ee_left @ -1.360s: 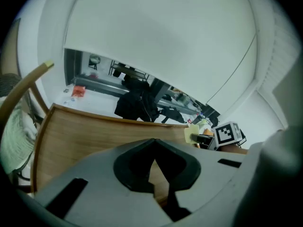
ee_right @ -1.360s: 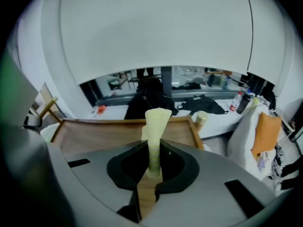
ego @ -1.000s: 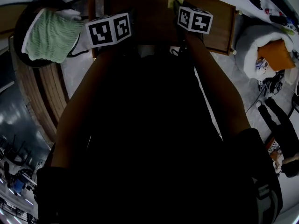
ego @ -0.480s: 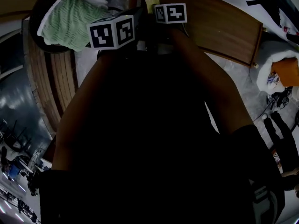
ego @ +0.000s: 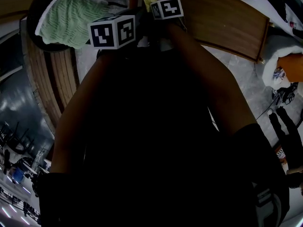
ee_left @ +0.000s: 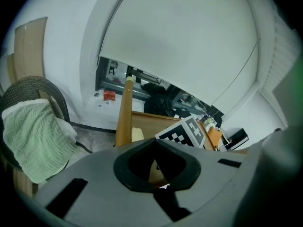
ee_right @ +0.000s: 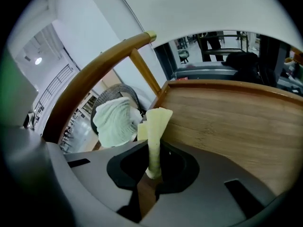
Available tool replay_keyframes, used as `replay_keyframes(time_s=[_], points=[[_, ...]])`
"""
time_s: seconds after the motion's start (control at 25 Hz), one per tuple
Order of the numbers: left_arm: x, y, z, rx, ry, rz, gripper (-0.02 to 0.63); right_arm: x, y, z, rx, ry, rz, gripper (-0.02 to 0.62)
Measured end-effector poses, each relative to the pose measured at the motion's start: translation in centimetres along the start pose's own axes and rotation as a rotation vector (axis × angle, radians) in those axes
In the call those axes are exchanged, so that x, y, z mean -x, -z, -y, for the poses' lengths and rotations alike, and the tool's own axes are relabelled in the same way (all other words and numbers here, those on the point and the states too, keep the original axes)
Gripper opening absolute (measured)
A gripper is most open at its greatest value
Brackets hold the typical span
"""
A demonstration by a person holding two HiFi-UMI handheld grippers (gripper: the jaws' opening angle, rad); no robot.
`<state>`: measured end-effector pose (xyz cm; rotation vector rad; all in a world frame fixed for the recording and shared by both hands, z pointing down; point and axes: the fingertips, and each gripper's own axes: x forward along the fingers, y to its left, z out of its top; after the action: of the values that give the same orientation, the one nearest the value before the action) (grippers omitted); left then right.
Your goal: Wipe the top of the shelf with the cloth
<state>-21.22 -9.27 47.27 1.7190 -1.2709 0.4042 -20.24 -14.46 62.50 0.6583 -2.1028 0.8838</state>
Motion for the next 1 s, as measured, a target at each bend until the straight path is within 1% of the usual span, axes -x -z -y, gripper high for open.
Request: replay_keyframes(time_s=[0.12, 0.24, 0.36, 0.48, 0.64, 0.8, 1.0], points=[[-1.0, 0.6, 0.8, 0.001, 0.006, -0.016, 0.011, 0.8, 0.7, 1.4, -0.008, -0.001, -0.005, 0.048], [-2.3, 1.0, 2.1, 0.023, 0.023, -0.03, 0.011, 2.4, 1.7, 3.4, -0.017, 0.009, -0.023, 0.048], [-3.9, 1.1, 4.0, 0.039, 0.046, -0.04, 0.011, 4.2, 2.8, 5.9, -0.012, 0.043, -0.046, 0.048], [-5.8, 1.6, 6.3, 0.04, 0.058, -0.061, 0.012, 6.5, 3.9, 9.1, -0.008, 0.089, -0.055, 0.048], [-8.5, 2.9, 9.4, 0.043, 0.07, -0.093, 0.011, 10.1, 5.8, 13.5, -0.031, 0.129, -0.065, 0.048], [-11.3, 4.2, 12.9, 0.067, 0.095, -0.12, 0.012, 14.0, 8.0, 18.6, -0.07, 0.179, -0.065, 0.048], [-14.2, 4.8, 16.9, 0.086, 0.13, -0.12, 0.012, 18.2, 10.7, 23.7, -0.109, 0.226, -0.061, 0.048]])
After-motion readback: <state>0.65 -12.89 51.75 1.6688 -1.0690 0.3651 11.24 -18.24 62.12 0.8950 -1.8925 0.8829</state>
